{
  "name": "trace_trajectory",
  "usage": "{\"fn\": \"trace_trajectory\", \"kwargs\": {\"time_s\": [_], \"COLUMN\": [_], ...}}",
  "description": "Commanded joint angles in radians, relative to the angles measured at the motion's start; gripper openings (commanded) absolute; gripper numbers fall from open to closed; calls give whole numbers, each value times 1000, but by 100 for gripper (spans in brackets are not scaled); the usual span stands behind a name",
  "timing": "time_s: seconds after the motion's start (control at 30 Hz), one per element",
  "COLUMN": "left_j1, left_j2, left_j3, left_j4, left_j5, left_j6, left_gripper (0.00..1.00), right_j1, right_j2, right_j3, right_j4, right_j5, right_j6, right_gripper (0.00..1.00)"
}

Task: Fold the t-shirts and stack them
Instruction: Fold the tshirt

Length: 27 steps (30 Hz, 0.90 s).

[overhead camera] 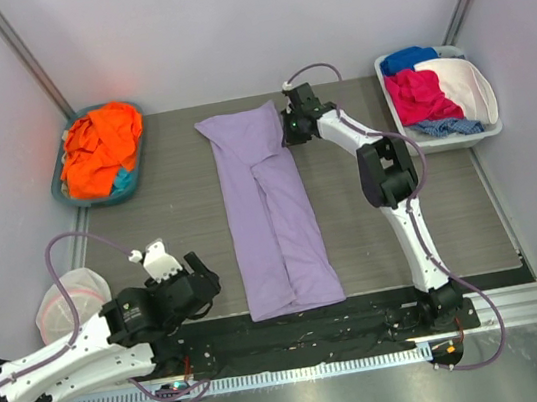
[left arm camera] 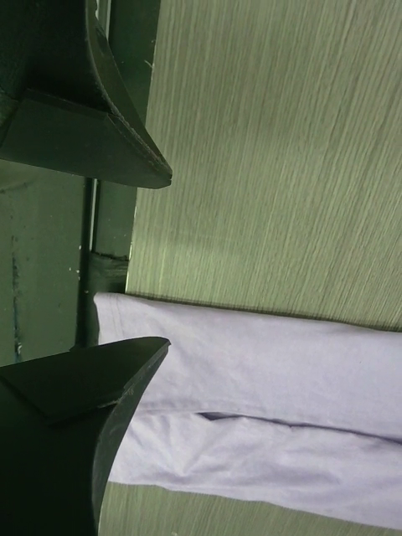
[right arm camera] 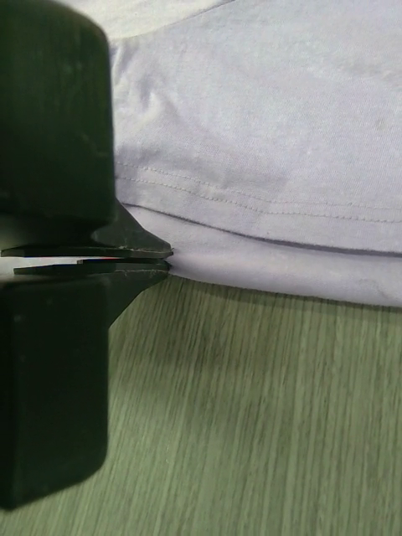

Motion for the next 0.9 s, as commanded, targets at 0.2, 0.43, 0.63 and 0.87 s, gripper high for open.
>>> {"fn": "trace_trajectory", "kwargs": {"time_s": [0.2,0.43,0.63,0.87], "left_j1": [90,468,607,699], "left_j2": [150,418,774,1070], "left_j3": [37,147,400,569], "left_j4": [273,678,870,996], "left_j5": [-85,225,346,443], "left_j6": [227,614,808,906], "left_gripper": [78,78,78,72], "right_j1": [-84,-89,-89,-87], "right_j2": [-80,-90,-87,-102], "right_j3": [-162,-173,-173,-182], "right_j4": [10,16,17,19], "right_j5": [58,49,32,23], "right_j6": [19,28,45,46], "right_gripper": [1,1,1,1]}}
